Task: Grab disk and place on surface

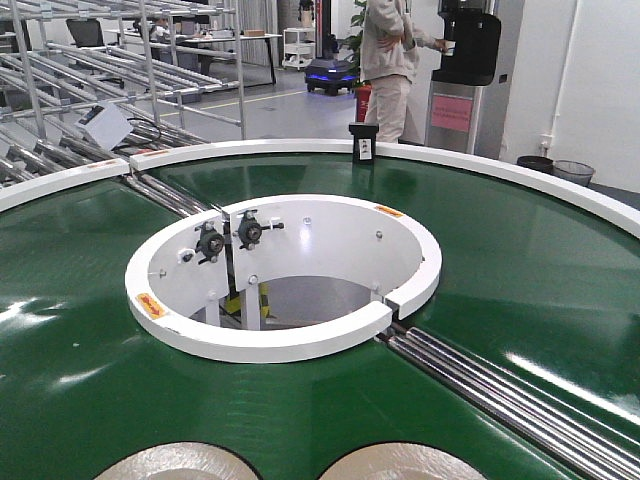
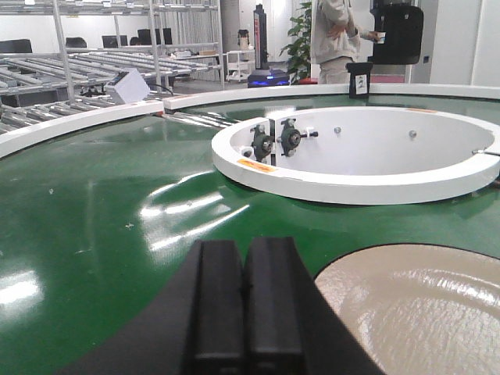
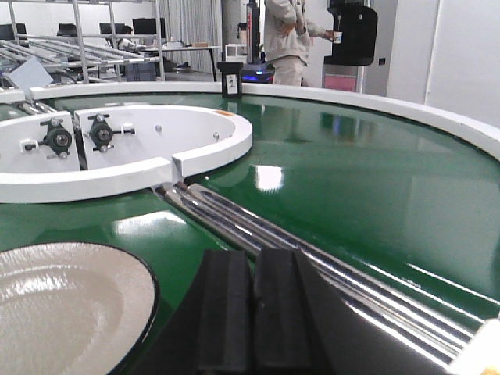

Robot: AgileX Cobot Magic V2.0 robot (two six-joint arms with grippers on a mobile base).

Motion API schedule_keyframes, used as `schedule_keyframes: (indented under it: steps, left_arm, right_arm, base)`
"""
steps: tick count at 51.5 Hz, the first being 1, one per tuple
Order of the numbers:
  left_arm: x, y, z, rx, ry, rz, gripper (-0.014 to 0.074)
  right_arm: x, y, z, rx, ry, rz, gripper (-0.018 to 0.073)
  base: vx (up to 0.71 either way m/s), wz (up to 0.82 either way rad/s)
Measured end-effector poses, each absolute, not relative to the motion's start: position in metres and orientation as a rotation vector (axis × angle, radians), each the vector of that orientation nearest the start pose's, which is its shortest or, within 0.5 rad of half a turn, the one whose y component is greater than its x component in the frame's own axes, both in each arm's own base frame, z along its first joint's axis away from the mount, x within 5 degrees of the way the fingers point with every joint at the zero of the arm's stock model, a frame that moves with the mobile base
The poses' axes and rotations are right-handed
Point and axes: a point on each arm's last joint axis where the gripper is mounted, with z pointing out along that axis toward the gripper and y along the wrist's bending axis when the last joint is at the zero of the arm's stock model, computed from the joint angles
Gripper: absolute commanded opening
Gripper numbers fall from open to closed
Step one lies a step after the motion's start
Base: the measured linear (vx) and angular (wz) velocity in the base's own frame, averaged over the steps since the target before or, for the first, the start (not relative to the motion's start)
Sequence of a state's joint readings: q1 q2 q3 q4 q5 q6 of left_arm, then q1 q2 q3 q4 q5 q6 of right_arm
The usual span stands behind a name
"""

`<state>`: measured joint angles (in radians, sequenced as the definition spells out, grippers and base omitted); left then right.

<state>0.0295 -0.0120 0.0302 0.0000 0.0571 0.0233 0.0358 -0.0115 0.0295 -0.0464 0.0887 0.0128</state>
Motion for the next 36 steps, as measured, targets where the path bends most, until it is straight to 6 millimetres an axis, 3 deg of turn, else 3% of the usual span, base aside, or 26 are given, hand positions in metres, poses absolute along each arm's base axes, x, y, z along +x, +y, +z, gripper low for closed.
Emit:
schedule_keyframes:
  steps: [10, 16, 23, 29, 36]
  left_arm:
    - [0.056, 0.002, 0.205, -0.012, 1.486, 0.034, -0.0007]
    - [0.052, 0.002, 0.228, -0.02, 1.324, 0.025, -0.0007]
    - [0.04, 0.001, 0.272, -0.02, 1.168, 0.021, -0.0007]
    - [0.022, 0.001, 0.324, -0.019, 1.076, 0.022, -0.0006]
    - [0.016, 0.0, 0.376, -0.019, 1.115, 0.022, -0.0004]
  right_arm:
    - [0.057, 0.002, 0.2, -0.052, 1.539, 0.0, -0.0008]
    - [0.056, 0.002, 0.209, -0.045, 1.435, 0.012, -0.0008]
    - [0.051, 0.002, 0.234, 0.0, 1.322, 0.061, -0.0008]
    - [0.045, 0.002, 0.28, 0.019, 1.321, 0.085, -0.0008]
    - [0.049, 0.002, 0.328, 0.018, 1.395, 0.088, -0.0008]
  base:
    - [0.0, 0.0]
    - [0.0, 0.0]
    - [0.0, 0.0]
    - [0.0, 0.0]
    - [0.0, 0.0]
